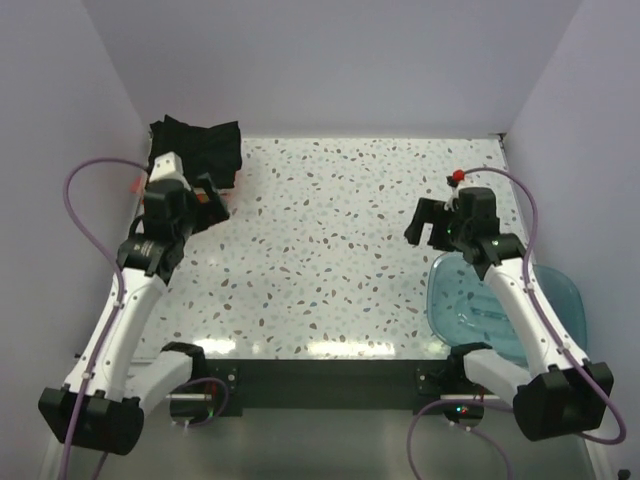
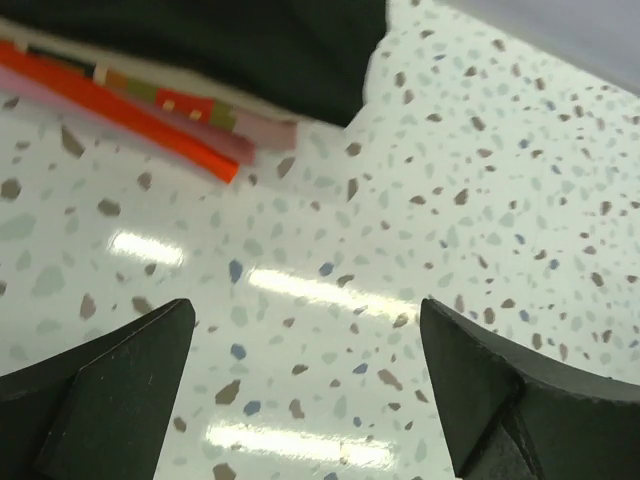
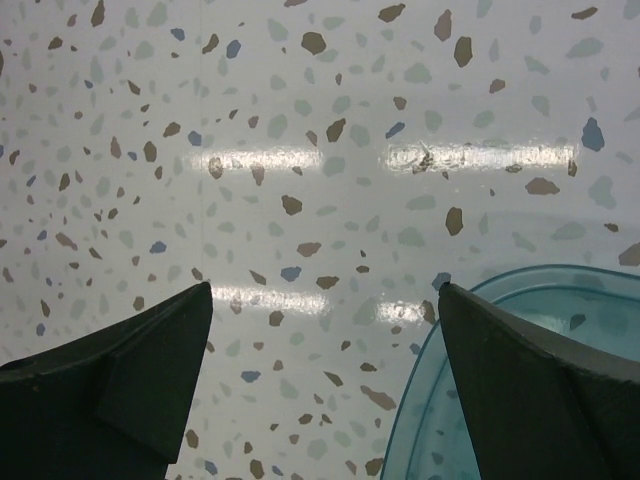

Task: Fold and stack the t-shirts
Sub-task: Neatly place the folded tshirt to the corner

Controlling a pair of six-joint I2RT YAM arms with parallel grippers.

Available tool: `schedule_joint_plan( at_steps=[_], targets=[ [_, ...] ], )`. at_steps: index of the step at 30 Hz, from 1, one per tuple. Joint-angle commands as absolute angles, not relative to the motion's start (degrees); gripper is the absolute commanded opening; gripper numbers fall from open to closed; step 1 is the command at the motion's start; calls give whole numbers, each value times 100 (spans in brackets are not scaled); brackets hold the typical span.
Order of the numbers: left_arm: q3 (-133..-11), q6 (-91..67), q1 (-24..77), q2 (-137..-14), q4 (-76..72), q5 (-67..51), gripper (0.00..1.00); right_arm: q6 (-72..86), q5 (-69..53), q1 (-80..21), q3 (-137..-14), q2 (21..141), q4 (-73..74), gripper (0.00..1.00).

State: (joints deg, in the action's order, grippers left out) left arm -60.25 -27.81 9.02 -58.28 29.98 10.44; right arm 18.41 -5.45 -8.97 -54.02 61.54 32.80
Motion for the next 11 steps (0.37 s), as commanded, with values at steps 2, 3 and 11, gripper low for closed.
schedule_joint_plan(
  at_steps=[2,3,11],
  targets=[
    [-5291,-3418,835,-5414,3573,1844,100,2074,-413,-905,-4914,5608,2954,99],
    [-5248,-3471,835,-5379,3734,2002,100,2135,-396,-905,-4852,5538,2927,99],
    [-5159,-3586,835,-4904,3770,1942,100,2320,-501,-914,-4702,5195,2918,99]
  ],
)
